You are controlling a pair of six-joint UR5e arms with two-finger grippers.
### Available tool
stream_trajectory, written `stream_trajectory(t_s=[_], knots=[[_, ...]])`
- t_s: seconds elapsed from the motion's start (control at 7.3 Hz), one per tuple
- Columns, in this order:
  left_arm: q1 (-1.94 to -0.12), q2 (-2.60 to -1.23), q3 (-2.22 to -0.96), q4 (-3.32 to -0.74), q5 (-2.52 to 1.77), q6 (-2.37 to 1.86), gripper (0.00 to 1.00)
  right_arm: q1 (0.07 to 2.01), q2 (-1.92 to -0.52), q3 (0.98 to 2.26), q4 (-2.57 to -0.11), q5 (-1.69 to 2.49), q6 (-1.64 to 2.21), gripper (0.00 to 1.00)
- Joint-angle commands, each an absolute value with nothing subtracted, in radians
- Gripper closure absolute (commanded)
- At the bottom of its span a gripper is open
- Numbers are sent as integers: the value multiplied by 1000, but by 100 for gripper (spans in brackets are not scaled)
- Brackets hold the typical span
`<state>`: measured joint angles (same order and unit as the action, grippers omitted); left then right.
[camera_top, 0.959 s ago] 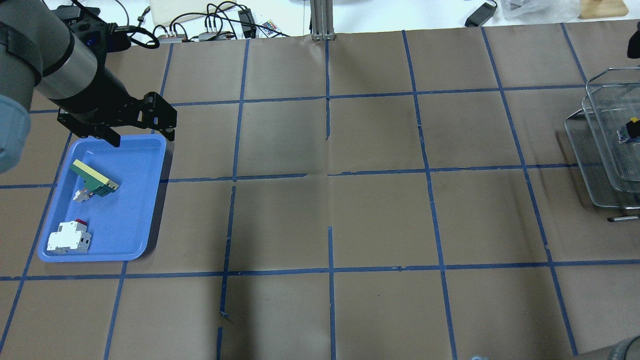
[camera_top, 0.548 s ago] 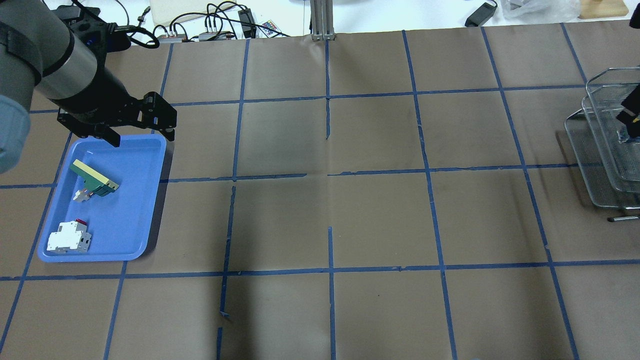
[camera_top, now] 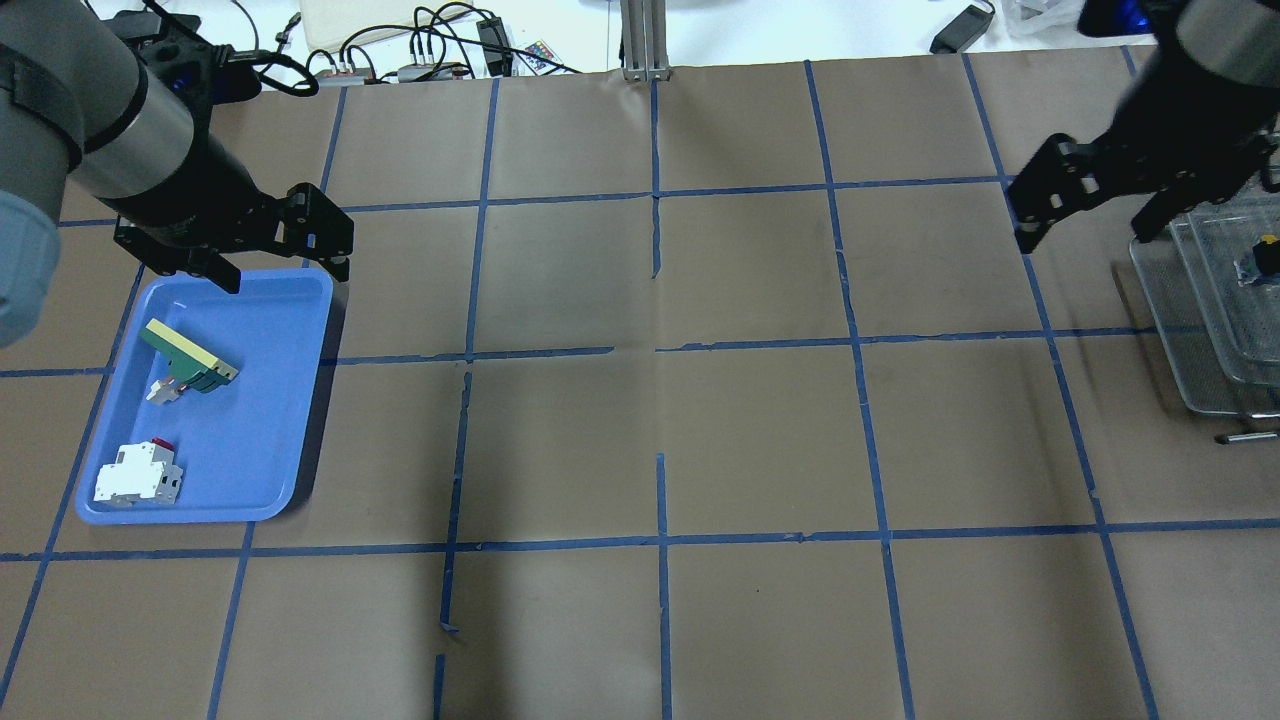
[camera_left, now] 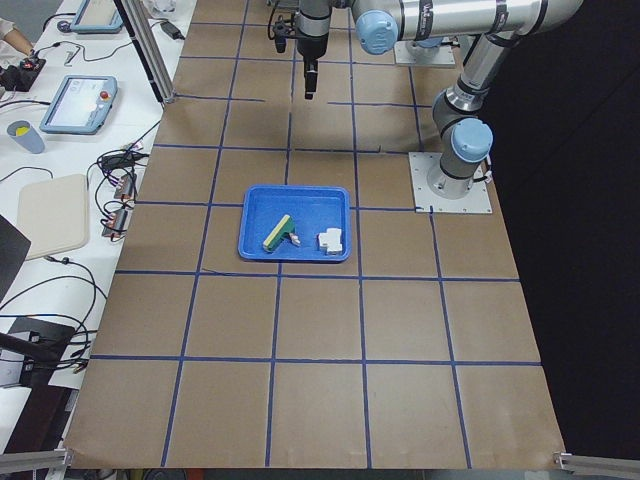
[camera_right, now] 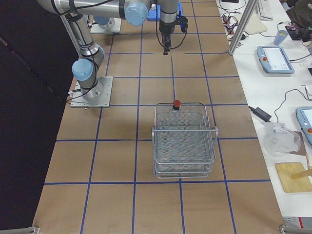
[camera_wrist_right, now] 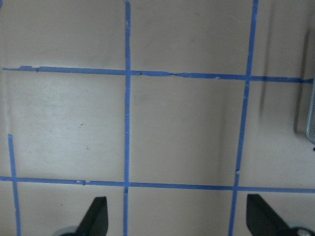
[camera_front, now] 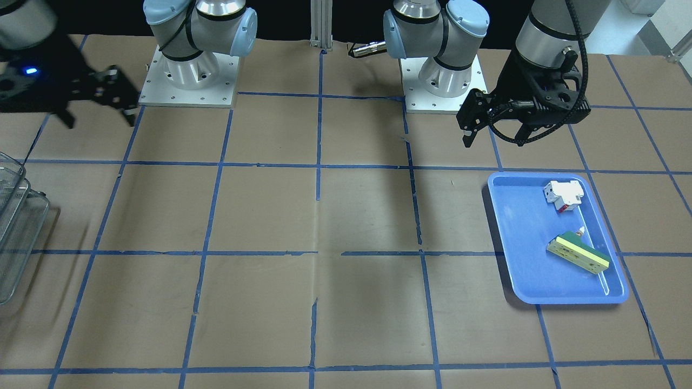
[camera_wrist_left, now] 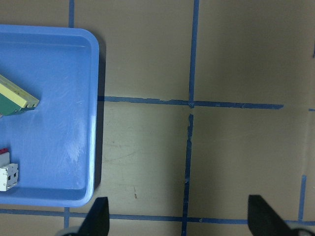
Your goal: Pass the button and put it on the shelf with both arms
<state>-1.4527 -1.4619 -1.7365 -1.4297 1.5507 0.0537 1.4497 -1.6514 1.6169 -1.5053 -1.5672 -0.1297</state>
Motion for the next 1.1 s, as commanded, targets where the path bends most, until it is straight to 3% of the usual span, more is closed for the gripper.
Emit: stream_trajectory(t_s=[0.0,0.41,0.96], knots=[[-1453,-1462,-1736,-1430,1551,54,0,1632,-1667,1629,-1481,-1568,163,0],[-1453,-1462,-1736,-1430,1551,54,0,1625,-1686,1704,-1459,-1566,160,0],[-1453,-1462,-1736,-1430,1551,54,0,1583,-1716,1704,-1447,-1574,160,0]])
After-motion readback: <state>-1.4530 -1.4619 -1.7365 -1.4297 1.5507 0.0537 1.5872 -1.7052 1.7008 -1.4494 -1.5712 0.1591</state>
